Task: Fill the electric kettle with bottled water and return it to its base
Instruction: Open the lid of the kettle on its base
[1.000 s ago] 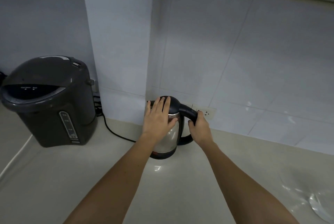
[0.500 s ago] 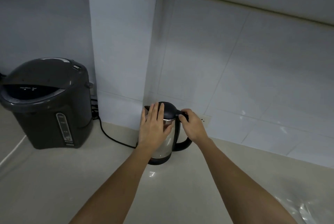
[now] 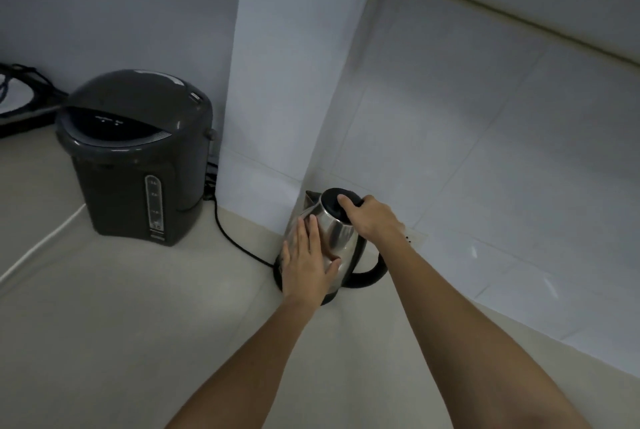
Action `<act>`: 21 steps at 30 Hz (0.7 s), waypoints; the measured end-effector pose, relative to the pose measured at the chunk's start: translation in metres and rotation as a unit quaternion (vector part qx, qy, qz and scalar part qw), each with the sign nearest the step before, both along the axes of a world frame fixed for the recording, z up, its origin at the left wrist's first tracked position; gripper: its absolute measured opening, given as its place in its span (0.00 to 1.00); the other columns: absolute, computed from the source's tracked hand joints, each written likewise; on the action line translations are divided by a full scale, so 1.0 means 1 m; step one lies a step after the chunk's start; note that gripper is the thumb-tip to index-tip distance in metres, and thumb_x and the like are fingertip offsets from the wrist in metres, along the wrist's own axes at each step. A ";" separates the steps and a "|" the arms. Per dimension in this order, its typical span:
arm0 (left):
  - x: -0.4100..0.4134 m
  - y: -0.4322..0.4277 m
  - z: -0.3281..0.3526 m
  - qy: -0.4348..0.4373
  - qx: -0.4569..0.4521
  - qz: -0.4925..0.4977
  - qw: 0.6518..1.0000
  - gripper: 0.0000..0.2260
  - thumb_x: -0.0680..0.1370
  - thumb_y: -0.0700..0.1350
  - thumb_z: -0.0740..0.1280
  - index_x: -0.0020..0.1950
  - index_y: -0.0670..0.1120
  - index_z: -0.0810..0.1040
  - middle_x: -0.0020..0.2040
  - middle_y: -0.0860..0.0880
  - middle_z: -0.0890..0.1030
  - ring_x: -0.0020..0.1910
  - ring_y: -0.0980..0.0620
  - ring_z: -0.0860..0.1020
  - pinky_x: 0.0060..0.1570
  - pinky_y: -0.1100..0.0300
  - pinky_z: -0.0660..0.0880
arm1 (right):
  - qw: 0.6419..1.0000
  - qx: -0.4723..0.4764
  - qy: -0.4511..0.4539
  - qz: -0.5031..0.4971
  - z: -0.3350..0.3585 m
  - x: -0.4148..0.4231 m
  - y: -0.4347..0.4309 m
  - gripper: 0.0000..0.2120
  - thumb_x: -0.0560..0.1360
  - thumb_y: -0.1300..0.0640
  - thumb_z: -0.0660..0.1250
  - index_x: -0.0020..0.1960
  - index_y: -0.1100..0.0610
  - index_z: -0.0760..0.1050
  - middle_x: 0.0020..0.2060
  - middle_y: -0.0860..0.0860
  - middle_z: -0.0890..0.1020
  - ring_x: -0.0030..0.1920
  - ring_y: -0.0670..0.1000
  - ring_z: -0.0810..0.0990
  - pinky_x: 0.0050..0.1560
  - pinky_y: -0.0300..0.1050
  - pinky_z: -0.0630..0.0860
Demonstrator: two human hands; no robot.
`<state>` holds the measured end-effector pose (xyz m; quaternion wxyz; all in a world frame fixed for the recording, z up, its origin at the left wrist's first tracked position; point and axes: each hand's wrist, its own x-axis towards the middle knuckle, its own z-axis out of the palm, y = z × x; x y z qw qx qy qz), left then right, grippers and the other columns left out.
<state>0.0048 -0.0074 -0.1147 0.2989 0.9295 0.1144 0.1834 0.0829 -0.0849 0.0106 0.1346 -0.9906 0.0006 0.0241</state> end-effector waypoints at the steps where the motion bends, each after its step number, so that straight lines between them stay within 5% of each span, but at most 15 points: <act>1: 0.000 0.000 0.000 -0.002 0.000 -0.002 1.000 0.43 0.78 0.62 0.59 0.75 0.47 0.31 0.80 0.46 0.40 0.79 0.48 0.42 0.76 0.49 0.46 | 1.000 -0.015 0.000 -0.011 0.001 0.000 0.004 0.38 0.71 0.28 0.49 0.66 0.55 0.68 0.58 0.56 0.78 0.59 0.60 0.75 0.63 0.63 0.65; 4: 0.000 0.001 0.001 0.003 0.005 -0.003 1.000 0.42 0.78 0.63 0.58 0.72 0.48 0.28 0.80 0.46 0.39 0.79 0.49 0.41 0.76 0.49 0.45 | 0.998 -0.055 0.004 -0.039 0.003 0.001 0.015 0.38 0.69 0.27 0.50 0.63 0.56 0.70 0.54 0.55 0.79 0.56 0.59 0.76 0.62 0.62 0.65; 9: 0.000 0.001 0.002 0.003 0.005 -0.005 1.000 0.42 0.79 0.62 0.58 0.73 0.47 0.28 0.79 0.45 0.39 0.79 0.48 0.41 0.77 0.49 0.46 | 0.998 -0.028 -0.007 -0.049 0.006 0.003 0.020 0.25 0.69 0.37 0.55 0.48 0.57 0.74 0.37 0.52 0.76 0.43 0.57 0.75 0.58 0.57 0.69; 16: 0.000 0.001 0.000 0.002 0.019 -0.004 1.000 0.42 0.79 0.62 0.57 0.72 0.46 0.28 0.79 0.44 0.39 0.79 0.48 0.41 0.76 0.49 0.48 | 0.998 -0.028 -0.038 -0.047 0.003 0.000 0.022 0.22 0.72 0.40 0.55 0.46 0.58 0.74 0.42 0.55 0.79 0.45 0.58 0.77 0.58 0.55 0.72; 21: 0.000 0.001 0.001 0.000 0.009 -0.006 1.000 0.42 0.78 0.62 0.58 0.72 0.46 0.29 0.79 0.43 0.40 0.79 0.47 0.44 0.77 0.50 0.49 | 0.995 0.070 -0.060 -0.044 0.013 0.007 0.011 0.24 0.75 0.41 0.50 0.42 0.60 0.74 0.34 0.55 0.76 0.35 0.54 0.74 0.34 0.44 0.69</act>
